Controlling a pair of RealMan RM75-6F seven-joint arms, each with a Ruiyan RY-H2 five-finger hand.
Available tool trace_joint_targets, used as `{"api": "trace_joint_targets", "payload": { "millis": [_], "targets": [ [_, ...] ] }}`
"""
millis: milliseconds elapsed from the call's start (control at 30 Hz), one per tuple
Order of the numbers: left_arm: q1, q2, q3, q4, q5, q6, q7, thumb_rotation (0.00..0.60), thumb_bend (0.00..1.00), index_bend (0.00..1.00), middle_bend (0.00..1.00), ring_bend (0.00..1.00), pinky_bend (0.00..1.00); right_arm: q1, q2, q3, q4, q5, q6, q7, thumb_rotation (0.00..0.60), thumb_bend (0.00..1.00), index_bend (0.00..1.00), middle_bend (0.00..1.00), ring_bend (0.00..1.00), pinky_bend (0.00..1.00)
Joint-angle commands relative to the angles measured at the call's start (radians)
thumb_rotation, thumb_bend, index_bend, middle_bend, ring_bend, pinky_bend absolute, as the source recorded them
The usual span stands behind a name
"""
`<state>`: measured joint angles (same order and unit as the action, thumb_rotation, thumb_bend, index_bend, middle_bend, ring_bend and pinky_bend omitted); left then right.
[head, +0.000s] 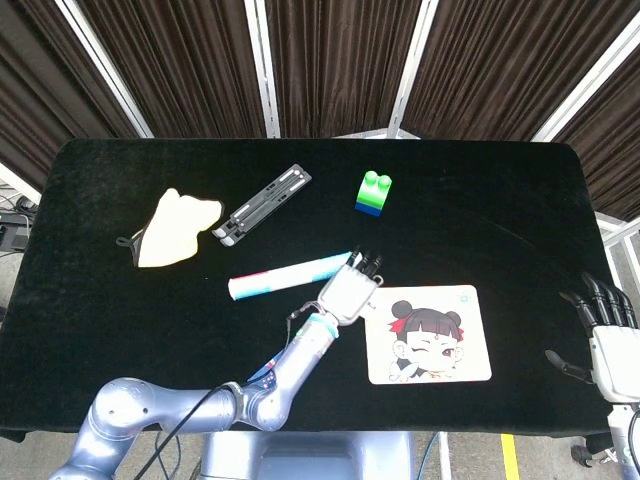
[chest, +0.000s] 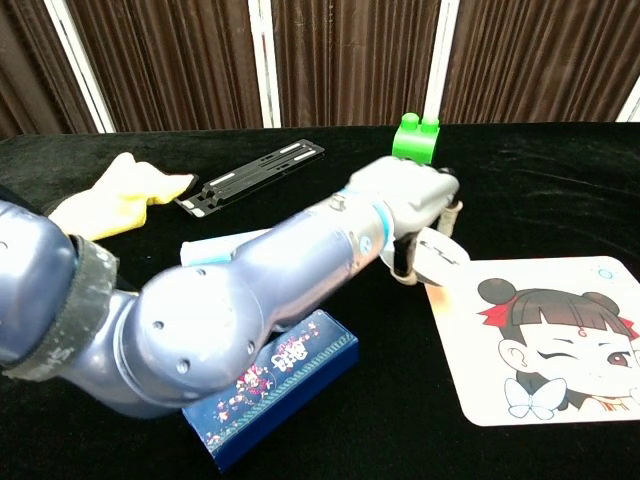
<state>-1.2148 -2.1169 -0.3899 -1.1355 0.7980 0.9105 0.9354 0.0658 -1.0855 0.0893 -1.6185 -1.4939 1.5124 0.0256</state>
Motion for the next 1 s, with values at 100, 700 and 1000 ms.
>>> {"api": "trace_joint_targets", "payload": {
  "millis": [100,700,1000],
  "targets": [
    [0.01,0.011,0.01,-0.025,-0.01,0.016,-0.007,0.6,0.16,0.0,0.0,0.0,0.0,0.0,-0.002,-0.003,0.001,-0.003,-0.001,-0.007,0.6,0.13,0.18,0.0,0.0,0.0],
    [0.301,0.457,0.13,-0.484,0.119,0.243,-0.161,0.6,0.13,0.0,0.0,0.0,0.0,0.005,-0.026,-0.029,-0.005,-0.029,-0.018,-0.081,0.6,0.13,0.18,0.0,0.0,0.0],
    [0.584,0.836,0.33,-0.717,0.371,0.413,-0.405,0.6,0.13,0.0,0.0,0.0,0.0,0.02,-0.057,-0.027,0.003,-0.008,-0.051,-0.129,0.6,0.12,0.18,0.0,0.0,0.0]
  ]
}}
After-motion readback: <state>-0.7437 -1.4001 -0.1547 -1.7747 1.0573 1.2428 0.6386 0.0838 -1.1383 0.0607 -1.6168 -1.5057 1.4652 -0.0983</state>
